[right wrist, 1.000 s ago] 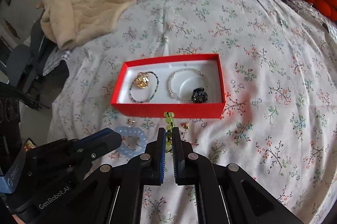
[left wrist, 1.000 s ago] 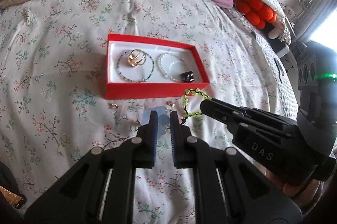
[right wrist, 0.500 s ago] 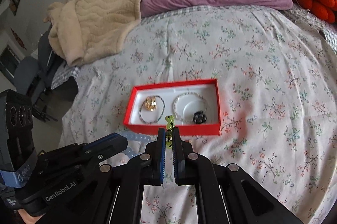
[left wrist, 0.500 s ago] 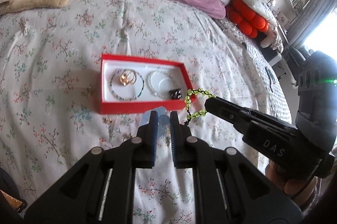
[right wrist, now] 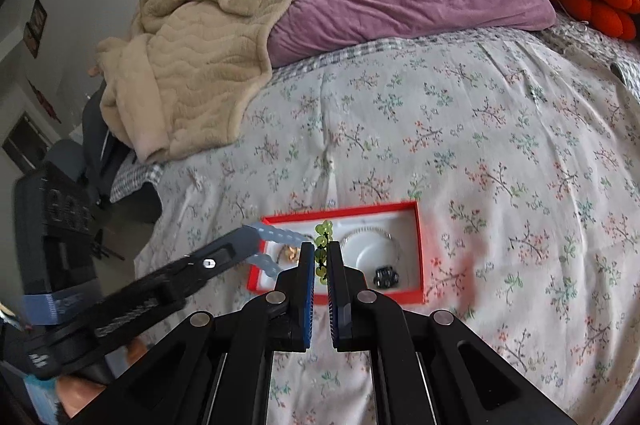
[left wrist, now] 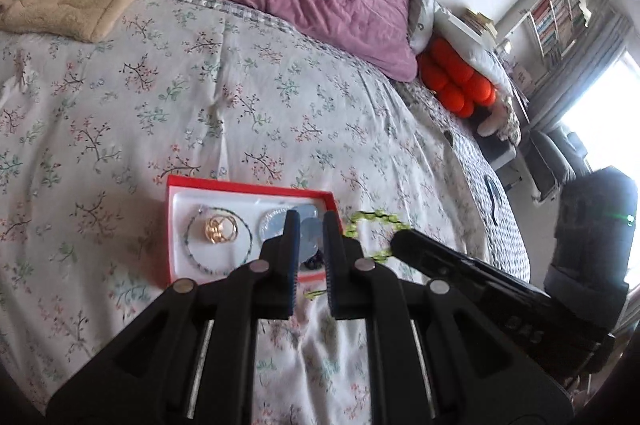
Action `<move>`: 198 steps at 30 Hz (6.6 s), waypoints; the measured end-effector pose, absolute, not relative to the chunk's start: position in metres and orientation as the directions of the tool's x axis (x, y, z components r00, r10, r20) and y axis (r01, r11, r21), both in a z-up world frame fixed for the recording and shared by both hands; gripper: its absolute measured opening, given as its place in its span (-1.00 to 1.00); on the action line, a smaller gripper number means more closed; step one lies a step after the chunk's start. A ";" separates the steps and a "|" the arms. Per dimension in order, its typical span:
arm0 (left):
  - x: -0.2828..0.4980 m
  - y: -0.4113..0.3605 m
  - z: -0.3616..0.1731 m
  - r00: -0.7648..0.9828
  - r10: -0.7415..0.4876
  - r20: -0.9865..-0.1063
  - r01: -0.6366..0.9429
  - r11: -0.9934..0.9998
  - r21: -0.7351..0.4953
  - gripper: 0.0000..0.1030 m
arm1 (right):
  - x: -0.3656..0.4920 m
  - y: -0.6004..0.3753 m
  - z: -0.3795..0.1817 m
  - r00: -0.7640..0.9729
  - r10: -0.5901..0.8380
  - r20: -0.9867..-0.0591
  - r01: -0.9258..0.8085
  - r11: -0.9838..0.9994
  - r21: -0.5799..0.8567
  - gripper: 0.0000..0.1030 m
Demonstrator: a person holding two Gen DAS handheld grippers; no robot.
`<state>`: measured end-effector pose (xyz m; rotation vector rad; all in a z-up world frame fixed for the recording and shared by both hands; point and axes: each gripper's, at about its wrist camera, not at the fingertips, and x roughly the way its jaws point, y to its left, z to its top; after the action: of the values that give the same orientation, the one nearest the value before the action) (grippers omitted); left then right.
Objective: Organize jewelry
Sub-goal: 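Lift both held bracelets and carry them over the red box, then open both grippers to drop the bracelets into the box, then move the left gripper down to the small gold ring, then close the left gripper on the small gold ring, then grasp the small silver ring with the right gripper while the left gripper holds the gold ring, then carry both held rings up and over the red box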
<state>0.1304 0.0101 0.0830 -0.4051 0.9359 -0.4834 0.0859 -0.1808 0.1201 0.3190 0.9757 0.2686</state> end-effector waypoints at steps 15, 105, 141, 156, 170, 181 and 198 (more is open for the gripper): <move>0.162 0.038 0.029 0.476 -0.386 -0.790 0.061 0.911 -0.408 -0.75 | 0.108 -0.172 0.108 0.533 0.381 -0.755 -0.117 0.917 0.380 -0.88; 0.087 0.021 -0.010 0.234 -0.293 -0.927 0.093 0.956 -0.278 0.32 | 0.048 -0.211 0.016 0.208 0.070 -0.976 -0.010 0.998 0.069 0.62; 0.088 -0.016 -0.016 0.266 -0.193 -0.944 0.167 0.974 -0.153 -0.60 | 0.052 -0.213 0.010 0.197 0.072 -0.978 0.004 0.997 0.075 0.62; 0.078 0.018 -0.005 0.294 -0.185 -0.938 0.156 0.977 -0.144 -0.60 | 0.071 -0.177 -0.002 0.181 0.147 -0.972 -0.013 0.989 0.147 0.62; 0.080 0.037 -0.008 0.293 -0.170 -0.941 0.138 0.981 -0.134 -0.60 | 0.099 -0.134 -0.025 0.156 0.168 -0.973 -0.019 0.986 0.167 0.22; 0.082 0.039 -0.011 0.284 -0.168 -0.944 0.139 0.981 -0.133 -0.60 | 0.110 -0.112 -0.034 0.194 0.112 -0.975 -0.051 0.993 0.104 -0.33; 0.083 0.036 -0.009 0.286 -0.171 -0.943 0.136 0.981 -0.137 -0.60 | 0.105 -0.112 -0.029 0.196 0.151 -0.969 -0.089 0.987 0.135 -0.81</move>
<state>0.0832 0.0364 -0.0086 -0.0318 1.2644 -0.2056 0.1052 -0.1117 -0.0292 0.0531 1.3638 0.1679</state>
